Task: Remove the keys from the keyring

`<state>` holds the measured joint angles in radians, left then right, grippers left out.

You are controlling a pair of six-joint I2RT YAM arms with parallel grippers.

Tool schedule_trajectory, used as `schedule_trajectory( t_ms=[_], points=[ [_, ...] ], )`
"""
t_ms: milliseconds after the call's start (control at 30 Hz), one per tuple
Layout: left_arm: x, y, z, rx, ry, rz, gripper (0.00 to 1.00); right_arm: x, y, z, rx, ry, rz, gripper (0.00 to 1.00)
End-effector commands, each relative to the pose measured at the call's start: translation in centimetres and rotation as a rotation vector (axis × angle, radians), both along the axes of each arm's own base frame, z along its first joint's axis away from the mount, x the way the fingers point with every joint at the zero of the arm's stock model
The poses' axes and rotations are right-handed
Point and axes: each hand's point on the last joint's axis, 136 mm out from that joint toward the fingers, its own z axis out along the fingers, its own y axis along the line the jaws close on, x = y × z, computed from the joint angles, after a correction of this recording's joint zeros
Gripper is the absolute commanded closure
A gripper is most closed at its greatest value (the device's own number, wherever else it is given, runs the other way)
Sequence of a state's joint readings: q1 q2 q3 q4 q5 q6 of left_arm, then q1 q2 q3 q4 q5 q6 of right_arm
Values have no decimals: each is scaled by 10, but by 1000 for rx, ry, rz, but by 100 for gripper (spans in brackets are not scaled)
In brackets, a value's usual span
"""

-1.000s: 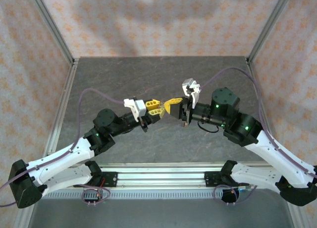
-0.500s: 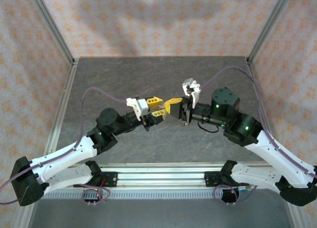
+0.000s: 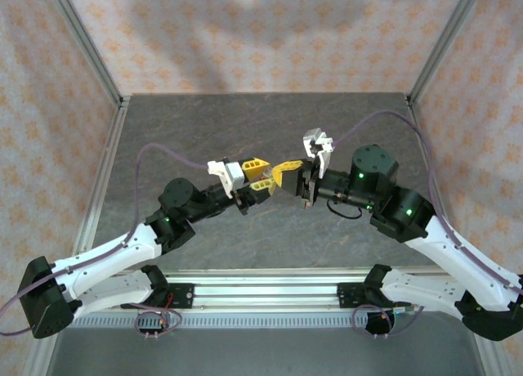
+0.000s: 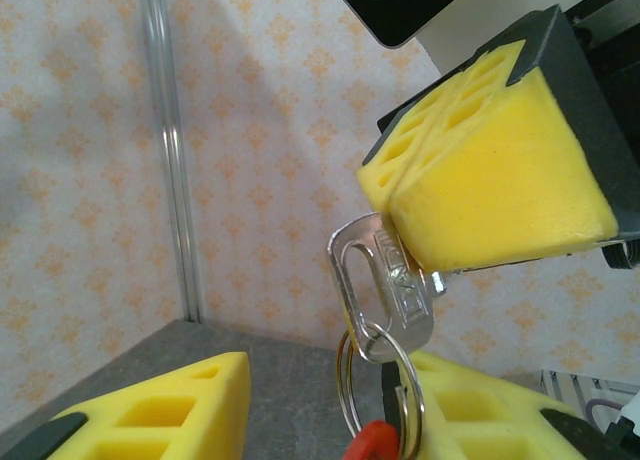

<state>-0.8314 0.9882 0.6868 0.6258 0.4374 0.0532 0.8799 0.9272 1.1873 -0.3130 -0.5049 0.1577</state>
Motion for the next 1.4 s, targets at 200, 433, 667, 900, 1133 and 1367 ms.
schedule_trajectory(
  t_ms=[200,433,667,900,1133,1367],
  points=[
    [-5,-2,8,-27,-37,-10,60,-2,-5,20,58,-36,-8,100],
    [-2,1,11,-39,-46,15,68,-2,-4,18,57,-33,-5,100],
    [-3,4,15,-50,-62,22,83,-2,-6,18,57,-34,-9,100],
    [-4,5,13,-36,-55,24,89,-2,-11,21,71,-53,-32,100],
    [-3,6,11,-14,-46,35,96,-5,-11,19,51,-81,-14,100],
    [-1,7,8,-1,-33,47,84,-7,-11,19,65,-83,-7,100]
  ],
)
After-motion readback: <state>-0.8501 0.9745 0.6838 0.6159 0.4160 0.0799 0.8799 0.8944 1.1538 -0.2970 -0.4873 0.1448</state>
